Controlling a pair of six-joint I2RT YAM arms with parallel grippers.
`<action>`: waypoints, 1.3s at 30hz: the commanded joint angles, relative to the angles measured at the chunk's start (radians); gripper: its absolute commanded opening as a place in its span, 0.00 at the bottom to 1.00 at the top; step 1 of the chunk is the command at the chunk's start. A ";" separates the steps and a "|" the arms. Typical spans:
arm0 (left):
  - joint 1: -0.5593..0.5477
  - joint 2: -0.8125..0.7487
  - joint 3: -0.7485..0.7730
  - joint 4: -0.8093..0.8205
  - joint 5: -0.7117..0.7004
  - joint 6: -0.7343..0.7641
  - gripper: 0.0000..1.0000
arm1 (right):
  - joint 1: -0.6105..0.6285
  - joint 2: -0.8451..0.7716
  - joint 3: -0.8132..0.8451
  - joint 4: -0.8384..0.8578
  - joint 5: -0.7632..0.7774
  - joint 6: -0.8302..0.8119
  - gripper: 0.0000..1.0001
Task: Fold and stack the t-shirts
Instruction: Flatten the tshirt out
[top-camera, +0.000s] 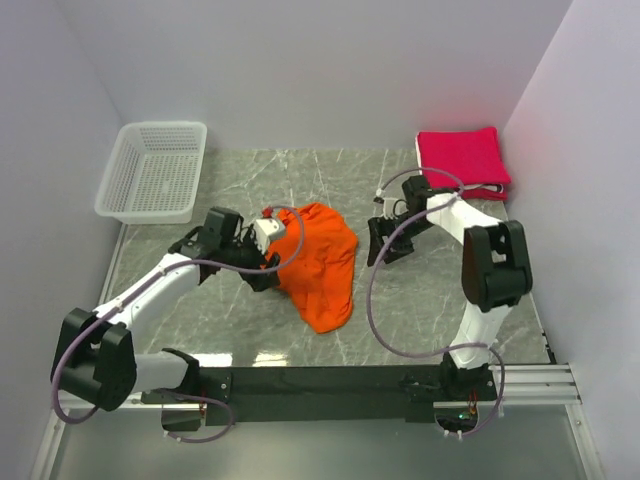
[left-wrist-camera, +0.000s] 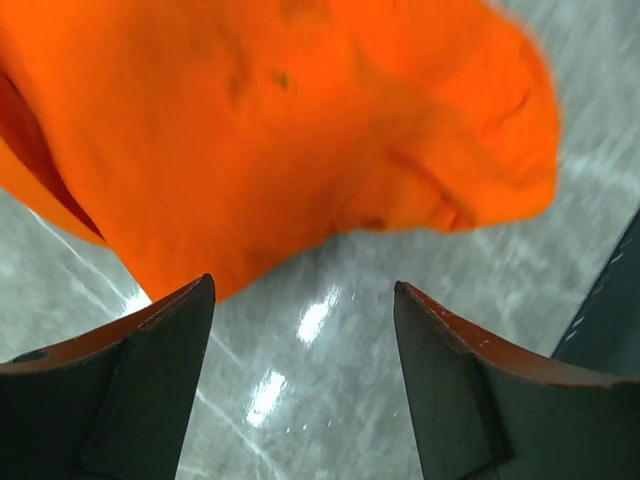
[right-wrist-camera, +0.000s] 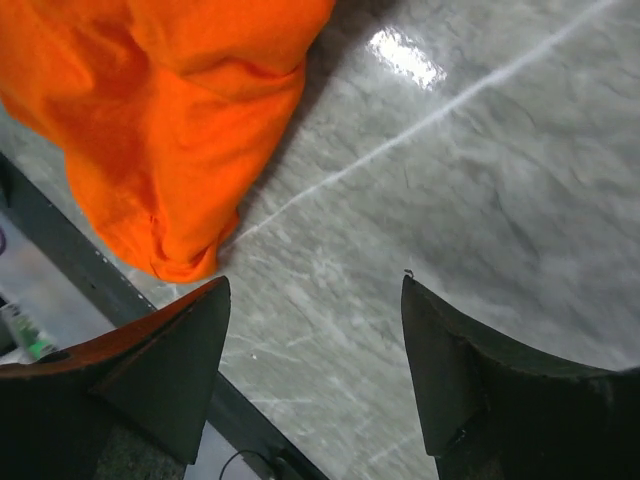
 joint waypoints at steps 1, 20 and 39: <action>-0.019 0.009 -0.032 0.071 -0.134 0.090 0.77 | 0.035 0.041 0.059 -0.027 -0.114 0.007 0.75; -0.137 0.257 0.043 0.145 -0.112 0.041 0.30 | 0.150 0.262 0.090 -0.004 -0.267 0.016 0.08; 0.065 0.372 0.471 -0.079 0.121 -0.091 0.16 | -0.097 0.145 0.398 -0.062 0.053 0.060 0.00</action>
